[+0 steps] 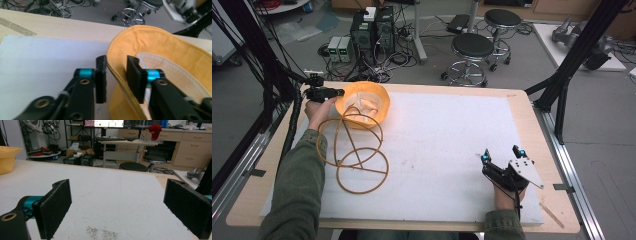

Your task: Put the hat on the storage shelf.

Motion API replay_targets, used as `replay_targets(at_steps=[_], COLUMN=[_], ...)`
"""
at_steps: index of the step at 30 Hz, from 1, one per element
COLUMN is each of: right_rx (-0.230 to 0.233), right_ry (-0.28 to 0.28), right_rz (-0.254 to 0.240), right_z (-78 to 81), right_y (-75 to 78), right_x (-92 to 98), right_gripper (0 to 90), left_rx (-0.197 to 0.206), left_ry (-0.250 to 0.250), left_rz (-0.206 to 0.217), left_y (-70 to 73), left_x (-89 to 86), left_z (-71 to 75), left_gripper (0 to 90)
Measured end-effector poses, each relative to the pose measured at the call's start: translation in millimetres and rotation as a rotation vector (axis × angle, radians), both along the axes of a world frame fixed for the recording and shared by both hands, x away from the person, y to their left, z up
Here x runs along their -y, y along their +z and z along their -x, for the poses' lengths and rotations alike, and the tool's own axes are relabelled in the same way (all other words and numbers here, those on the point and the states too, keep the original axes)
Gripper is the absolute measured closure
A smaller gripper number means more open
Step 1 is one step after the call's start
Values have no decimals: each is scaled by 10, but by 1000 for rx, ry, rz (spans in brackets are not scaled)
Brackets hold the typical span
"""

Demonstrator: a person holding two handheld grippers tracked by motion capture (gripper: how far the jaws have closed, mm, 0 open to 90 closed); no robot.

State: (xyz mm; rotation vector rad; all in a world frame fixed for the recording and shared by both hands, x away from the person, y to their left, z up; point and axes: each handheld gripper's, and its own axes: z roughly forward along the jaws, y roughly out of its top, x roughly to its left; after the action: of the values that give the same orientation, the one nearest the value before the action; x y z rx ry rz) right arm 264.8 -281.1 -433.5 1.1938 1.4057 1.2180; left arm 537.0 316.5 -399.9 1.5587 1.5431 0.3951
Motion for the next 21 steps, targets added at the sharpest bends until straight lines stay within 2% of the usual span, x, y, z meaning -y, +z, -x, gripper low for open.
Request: replay_targets(at_steps=[3, 6, 13, 17, 21], right_rx=[4, 4, 17, 17, 15], right_ry=[1, 2, 5, 6, 8], right_rz=[3, 4, 12, 13, 13], right_z=[4, 2, 9, 6, 9], right_y=[3, 4, 23, 22, 24], right_x=[1, 0, -16, -23, -34], right_gripper=[68, 68, 68, 68, 68], left_rx=[20, 47, 113, 107, 137], left_ry=[-10, -21, -16, -7, -9], left_rz=[48, 29, 47, 54, 53], left_y=[33, 91, 127, 143, 211], left_x=[-26, -5, -37, -60, -54], left_z=[37, 89, 205, 239, 277], left_gripper=[856, 861, 863, 864, 864])
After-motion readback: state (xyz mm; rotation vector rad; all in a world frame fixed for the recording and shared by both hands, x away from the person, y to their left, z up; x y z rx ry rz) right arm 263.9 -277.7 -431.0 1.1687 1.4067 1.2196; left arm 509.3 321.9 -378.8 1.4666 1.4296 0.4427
